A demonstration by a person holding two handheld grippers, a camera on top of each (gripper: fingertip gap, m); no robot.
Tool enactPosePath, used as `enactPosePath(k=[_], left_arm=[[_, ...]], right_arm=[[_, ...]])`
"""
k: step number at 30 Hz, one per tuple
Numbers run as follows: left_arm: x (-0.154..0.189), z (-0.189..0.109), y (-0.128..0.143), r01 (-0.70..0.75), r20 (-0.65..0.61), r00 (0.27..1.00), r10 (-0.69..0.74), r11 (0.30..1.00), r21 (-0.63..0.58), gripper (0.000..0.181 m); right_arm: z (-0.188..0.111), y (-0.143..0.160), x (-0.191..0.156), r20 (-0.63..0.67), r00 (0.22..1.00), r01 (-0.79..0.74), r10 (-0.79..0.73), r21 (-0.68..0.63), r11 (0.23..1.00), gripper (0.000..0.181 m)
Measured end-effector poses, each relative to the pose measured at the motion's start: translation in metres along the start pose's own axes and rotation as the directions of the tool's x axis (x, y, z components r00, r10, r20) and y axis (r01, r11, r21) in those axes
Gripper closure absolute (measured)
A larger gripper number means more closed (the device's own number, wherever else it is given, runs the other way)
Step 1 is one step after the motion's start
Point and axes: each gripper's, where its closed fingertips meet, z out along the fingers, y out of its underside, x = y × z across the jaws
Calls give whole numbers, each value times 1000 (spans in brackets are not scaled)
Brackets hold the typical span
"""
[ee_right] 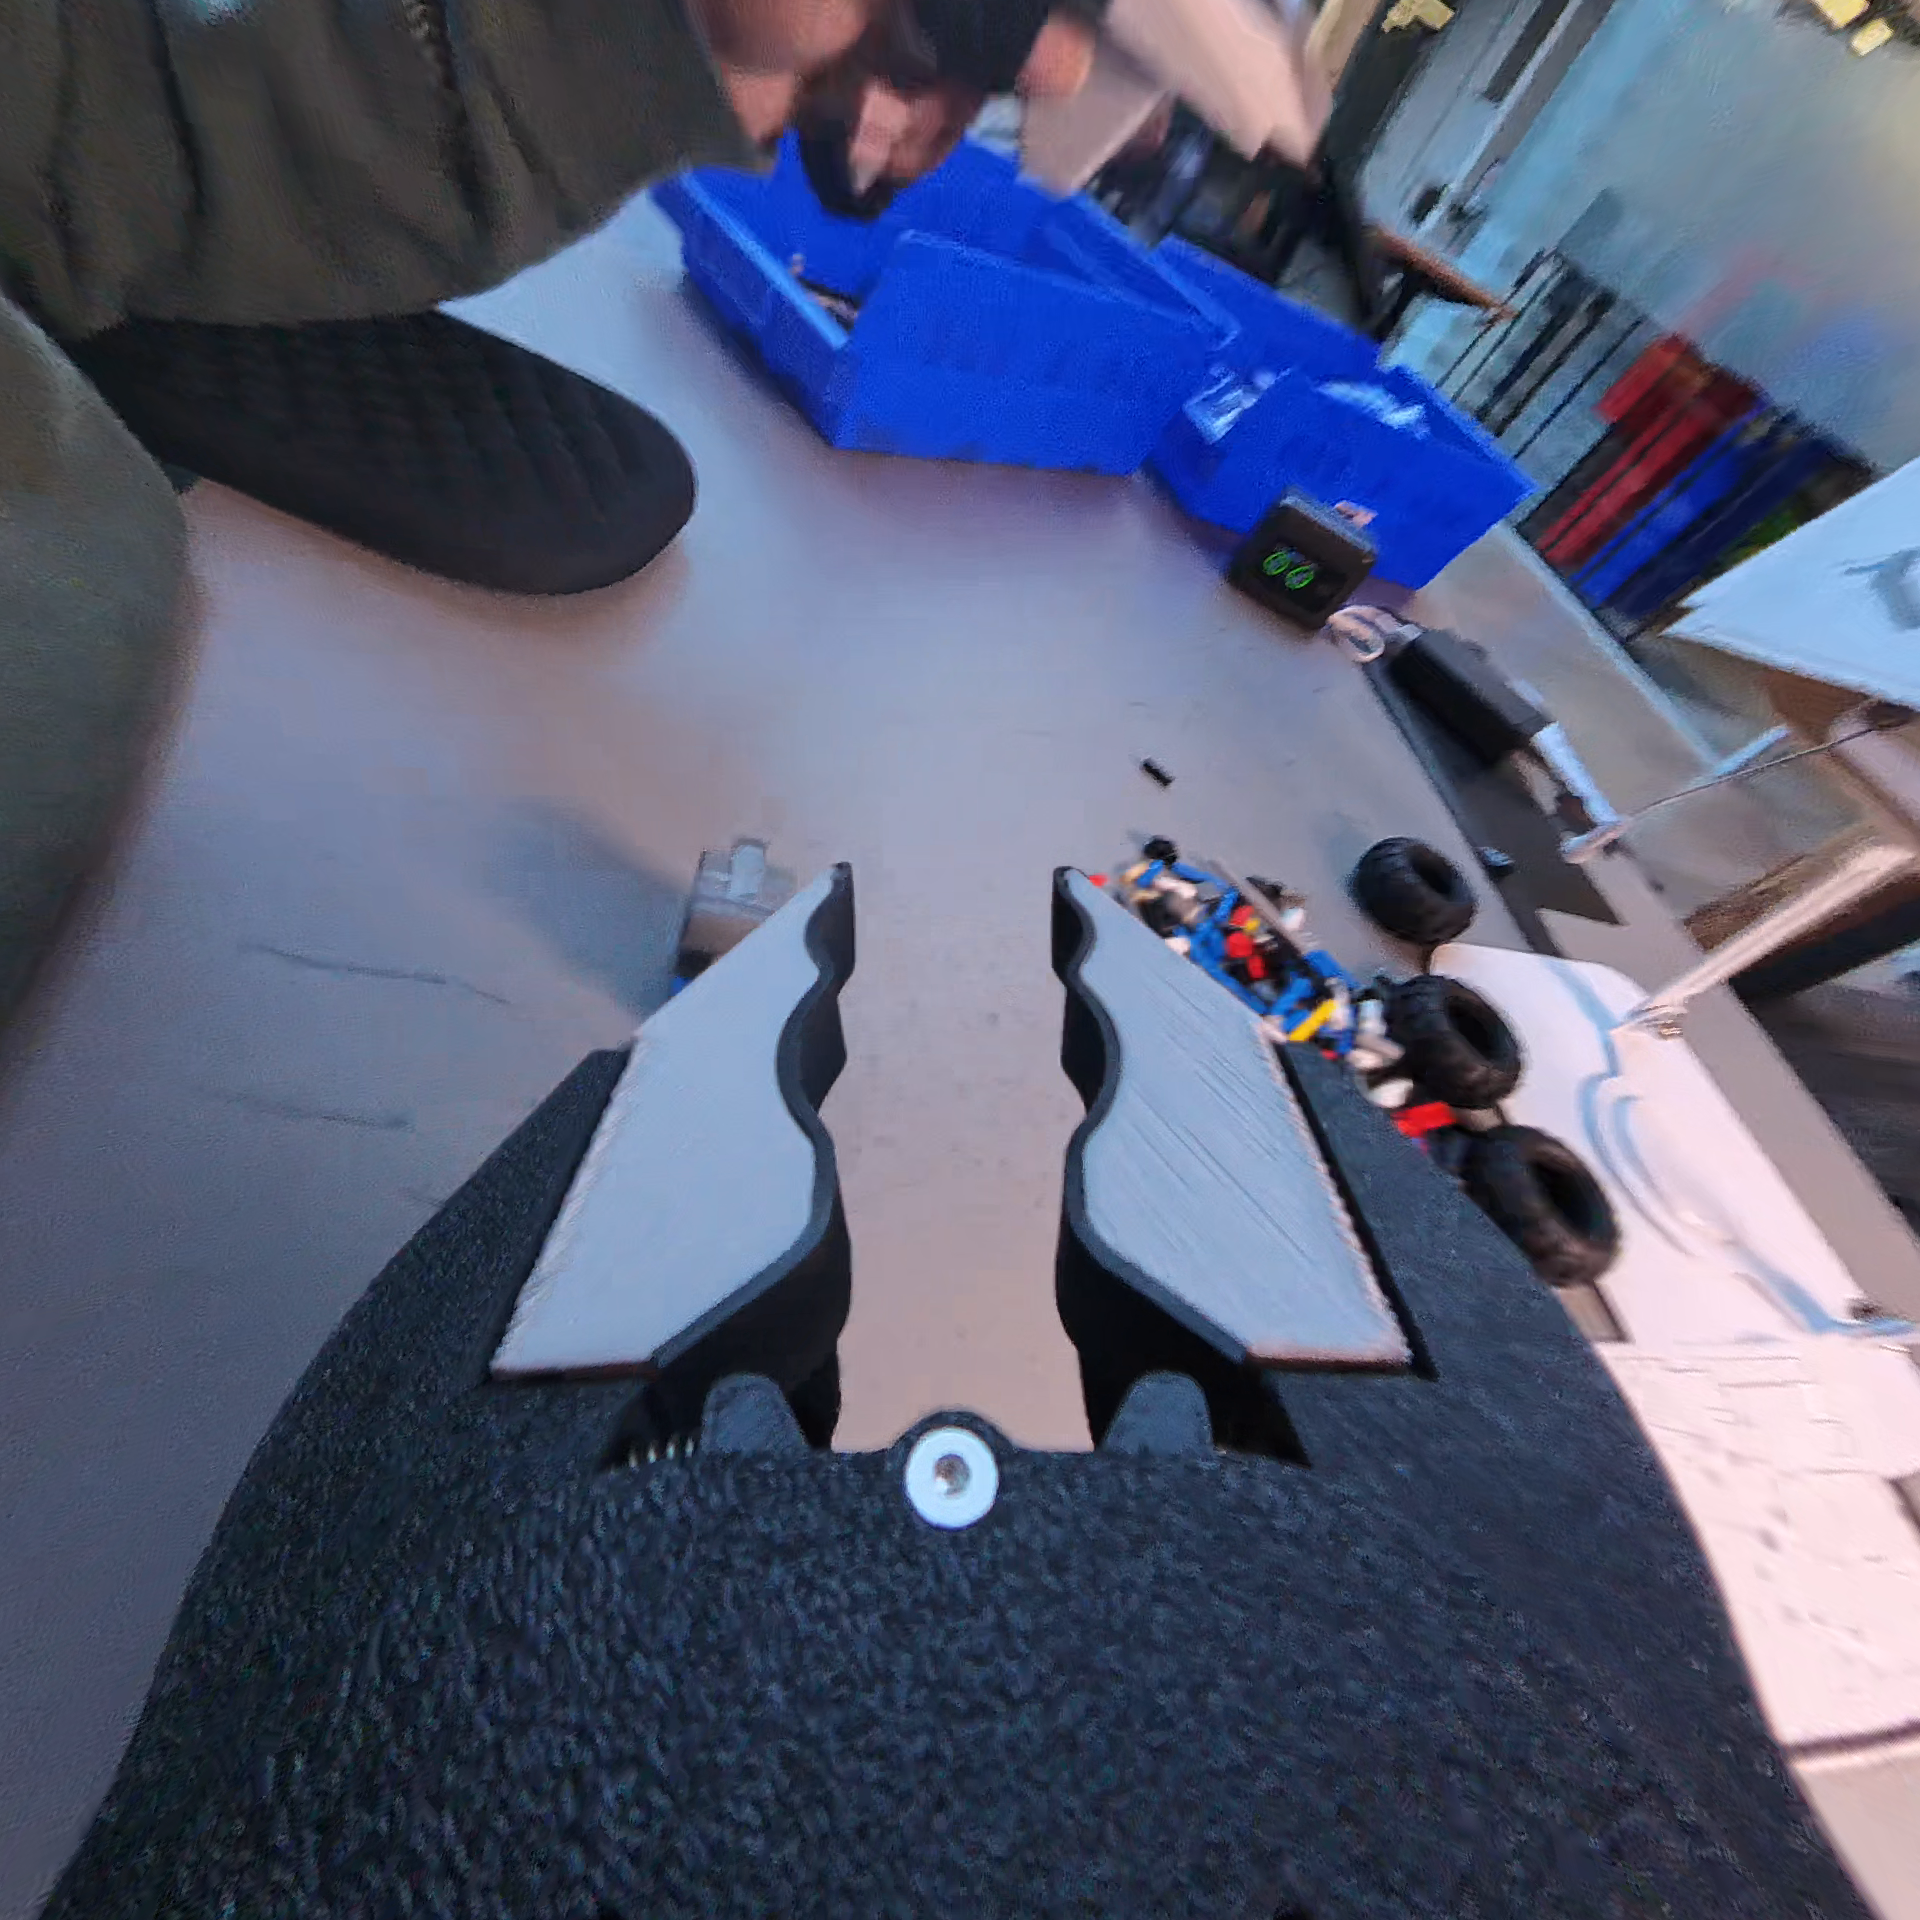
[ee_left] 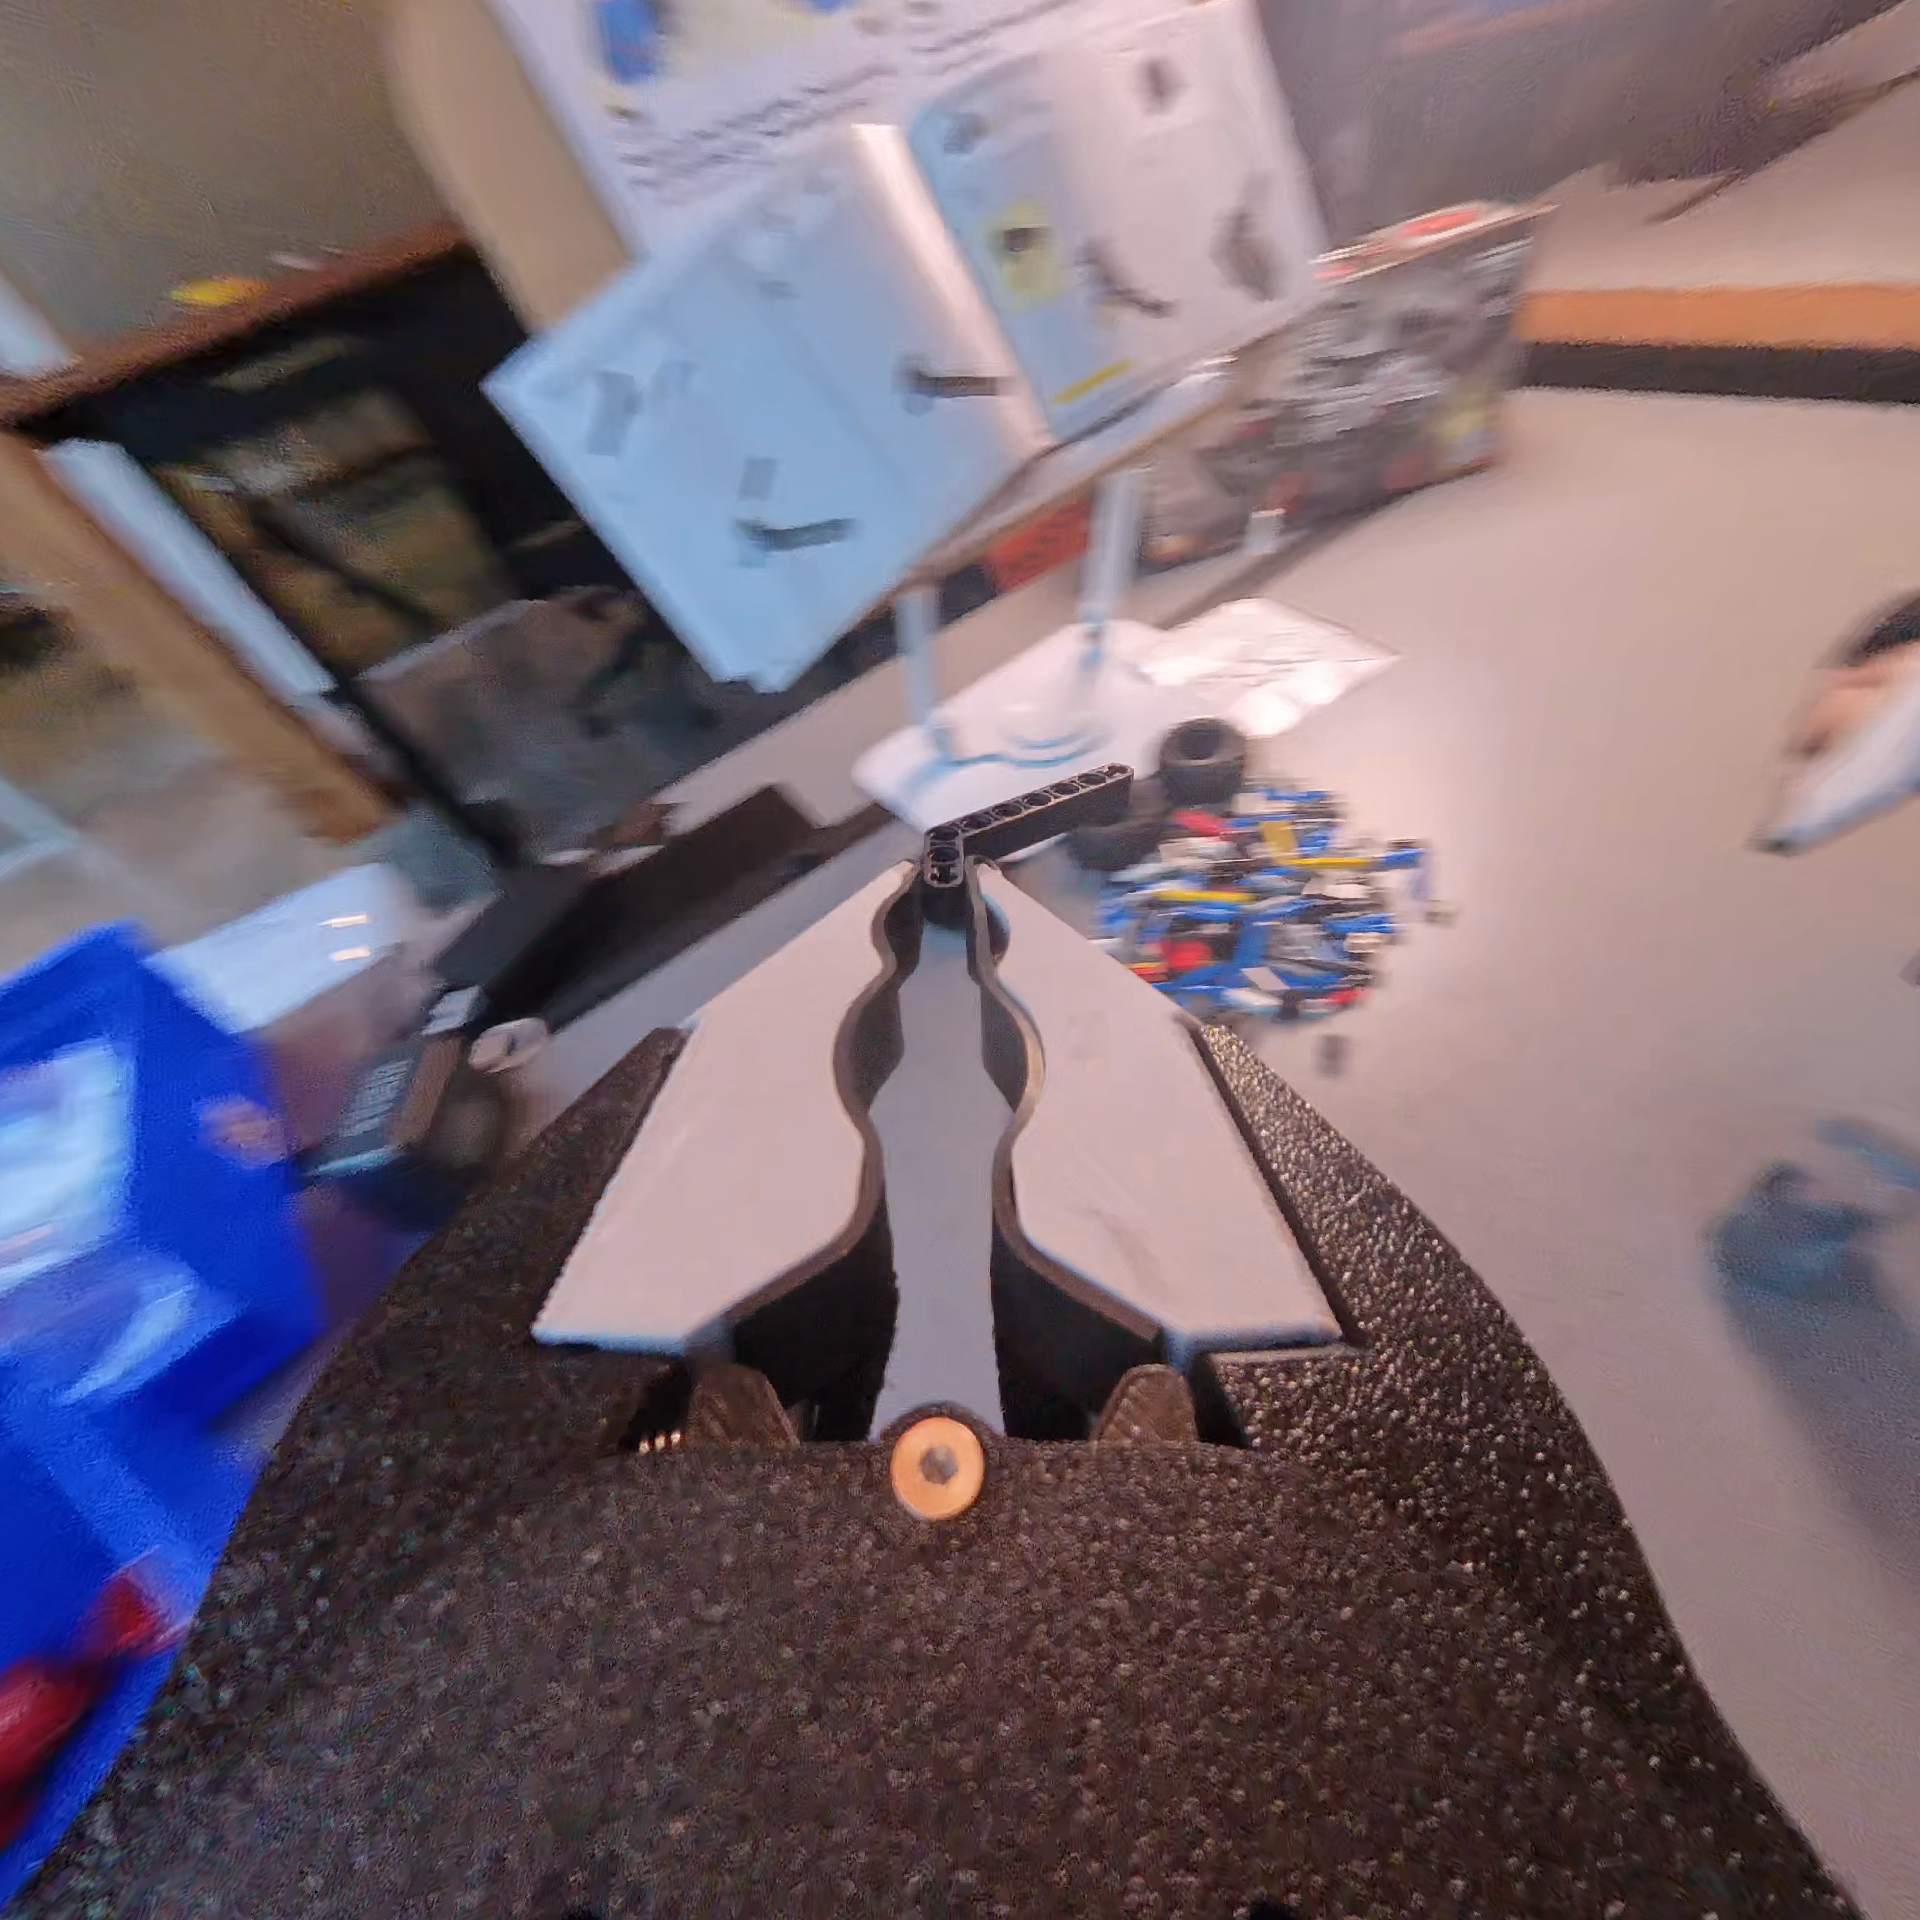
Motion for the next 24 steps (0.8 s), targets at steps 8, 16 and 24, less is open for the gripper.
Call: enactPosePath(k=[8, 16, 24], left_arm=[[-187, -112, 84, 166, 689, 713, 126, 925, -341, 175], [-206, -127, 107, 239, 748, 656, 100, 912, -332, 148], [-16, -7, 18, 241, -96, 965, -243, 970, -35, 135]], right_arm=[[30, 42, -61, 268, 950, -93, 161, -250, 964, 127], [37, 50, -64, 258, 953, -82, 159, -285, 955, 156], [30, 28, -26, 60, 996, 71, -62, -168, 983, 156]])
